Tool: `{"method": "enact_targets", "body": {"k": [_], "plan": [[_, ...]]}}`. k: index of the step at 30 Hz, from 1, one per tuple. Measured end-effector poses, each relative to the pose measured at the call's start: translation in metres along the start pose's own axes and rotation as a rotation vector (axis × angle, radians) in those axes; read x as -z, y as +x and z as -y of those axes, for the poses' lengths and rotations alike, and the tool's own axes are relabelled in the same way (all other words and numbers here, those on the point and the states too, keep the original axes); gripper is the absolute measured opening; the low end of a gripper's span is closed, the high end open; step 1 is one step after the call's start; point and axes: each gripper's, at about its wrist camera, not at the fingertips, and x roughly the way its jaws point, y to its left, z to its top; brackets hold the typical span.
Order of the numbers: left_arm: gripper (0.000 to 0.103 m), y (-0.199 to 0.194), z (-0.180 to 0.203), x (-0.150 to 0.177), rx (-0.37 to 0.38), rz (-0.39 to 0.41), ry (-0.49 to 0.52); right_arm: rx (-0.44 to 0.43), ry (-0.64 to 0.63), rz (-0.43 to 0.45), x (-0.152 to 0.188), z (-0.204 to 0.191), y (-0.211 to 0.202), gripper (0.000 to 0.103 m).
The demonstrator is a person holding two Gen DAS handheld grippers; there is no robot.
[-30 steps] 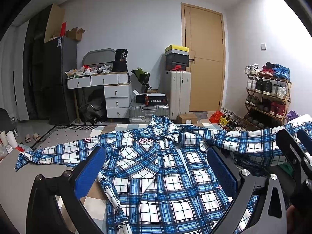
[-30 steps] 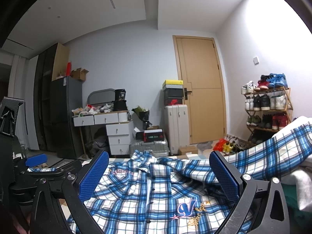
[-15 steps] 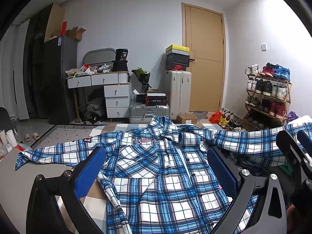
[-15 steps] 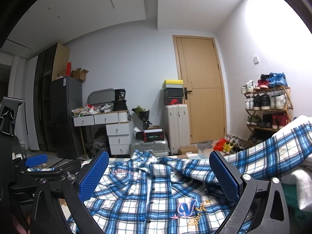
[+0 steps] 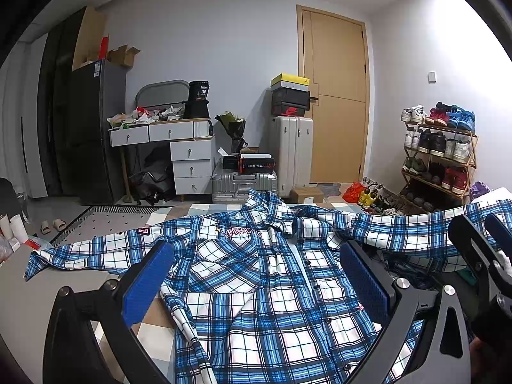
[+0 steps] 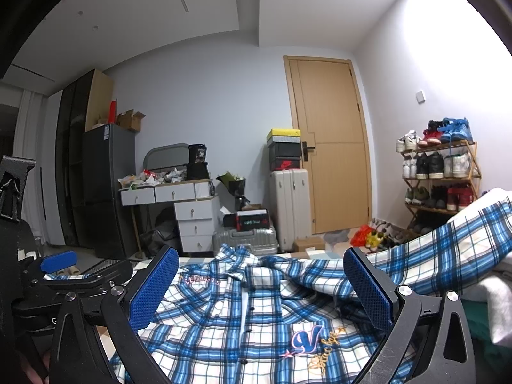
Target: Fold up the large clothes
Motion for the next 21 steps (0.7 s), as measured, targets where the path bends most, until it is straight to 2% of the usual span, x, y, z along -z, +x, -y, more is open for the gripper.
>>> {"method": "enact_targets", "body": {"k": [15, 21], "plan": [[0.102, 0.0, 0.0003, -0.0003, 0.004, -0.001, -0.004, 0.011, 0.004, -0.017, 0.0018, 0.0003, 0.0033, 0.103], [0.102, -0.0004, 0.0004, -0.0004, 0.015, -0.008, -0.006, 0.045, -0.013, -0.013, 0.0035, 0.0003, 0.0028, 0.103]]}}
